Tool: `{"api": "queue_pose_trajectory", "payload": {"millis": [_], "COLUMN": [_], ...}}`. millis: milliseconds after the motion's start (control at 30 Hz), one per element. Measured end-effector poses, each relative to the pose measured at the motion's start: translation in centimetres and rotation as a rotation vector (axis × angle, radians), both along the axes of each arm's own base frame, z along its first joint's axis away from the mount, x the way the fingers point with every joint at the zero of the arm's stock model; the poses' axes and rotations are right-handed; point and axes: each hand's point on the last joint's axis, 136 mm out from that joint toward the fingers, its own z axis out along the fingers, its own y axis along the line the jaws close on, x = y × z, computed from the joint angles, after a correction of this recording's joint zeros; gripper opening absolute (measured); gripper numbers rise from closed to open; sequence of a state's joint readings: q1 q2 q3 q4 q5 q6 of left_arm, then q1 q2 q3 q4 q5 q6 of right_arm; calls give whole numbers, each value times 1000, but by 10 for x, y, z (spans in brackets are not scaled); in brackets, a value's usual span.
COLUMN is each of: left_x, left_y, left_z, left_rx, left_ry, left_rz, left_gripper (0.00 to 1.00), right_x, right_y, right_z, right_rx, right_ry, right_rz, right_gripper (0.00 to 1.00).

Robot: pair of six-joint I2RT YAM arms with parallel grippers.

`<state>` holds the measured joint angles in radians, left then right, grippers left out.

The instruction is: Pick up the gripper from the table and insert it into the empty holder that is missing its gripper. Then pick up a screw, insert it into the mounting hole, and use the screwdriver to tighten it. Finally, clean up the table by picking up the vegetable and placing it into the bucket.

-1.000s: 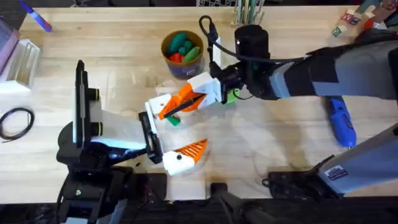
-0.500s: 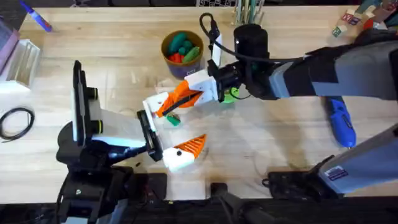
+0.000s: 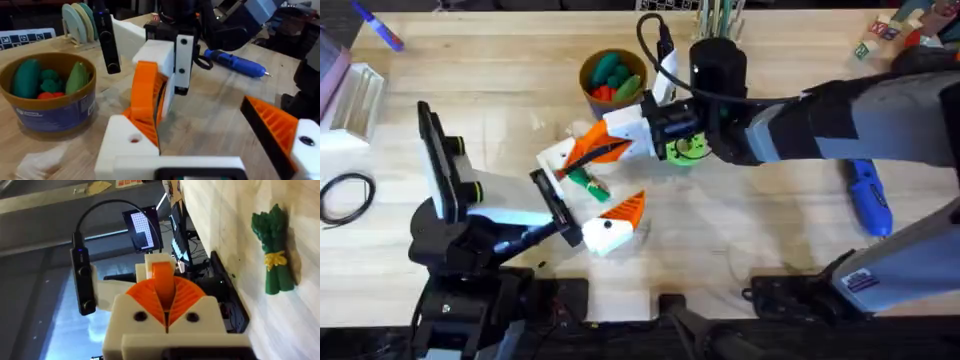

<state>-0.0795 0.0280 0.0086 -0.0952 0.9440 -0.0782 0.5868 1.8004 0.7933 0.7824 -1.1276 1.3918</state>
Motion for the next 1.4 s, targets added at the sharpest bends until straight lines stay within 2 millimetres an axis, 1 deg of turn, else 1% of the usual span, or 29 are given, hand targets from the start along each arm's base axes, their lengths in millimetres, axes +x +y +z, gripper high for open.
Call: {"api": "queue_pose_trajectory", "payload": {"millis": [333, 467, 567, 667, 700, 767, 867, 900, 933, 1067, 1167, 1267, 1400], "left_x": [5, 6, 6, -7, -10, -16, -19, -20, -20, -21, -23, -23, -23], "left_y": [3, 4, 4, -5, -8, -11, -12, -13, -13, -13, -14, -14, -14], "left_z": [0, 1, 1, 2, 2, 2, 2, 2, 2, 2, 2, 2, 2], "left_rx": [-1, 4, 9, 7, 7, 5, 3, 3, 3, 3, 2, 2, 1], "left_ry": [4, -5, -14, -21, -21, -22, -20, -20, -21, -21, -19, -19, -19], "left_rz": [34, 40, 38, -41, -66, -100, -121, -124, -127, -134, -143, -146, -147], "left_gripper": [986, 986, 986, 986, 986, 986, 985, 985, 985, 985, 985, 985, 985], "right_x": [3, 4, 7, 17, 20, 23, 24, 25, 26, 33, 39, 44, 48], "right_y": [5, 6, 5, 4, 3, 2, 0, 0, -1, -7, -16, -32, -63], "right_z": [0, 5, 7, 3, 2, 2, 2, 2, 2, 2, -4, -10, -9], "right_rx": [-3, 24, 41, 32, 30, 30, 33, 34, 34, 35, 5, -75, -207], "right_ry": [-10, -68, -115, -145, -153, -169, -183, -187, -192, -222, -237, -235, -292], "right_rz": [-33, -24, -27, -71, -82, -89, -91, -91, -93, -109, -127, -166, -237], "right_gripper": [7, 12, 197, 358, 428, 555, 708, 788, 831, 853, 857, 859, 859]}}
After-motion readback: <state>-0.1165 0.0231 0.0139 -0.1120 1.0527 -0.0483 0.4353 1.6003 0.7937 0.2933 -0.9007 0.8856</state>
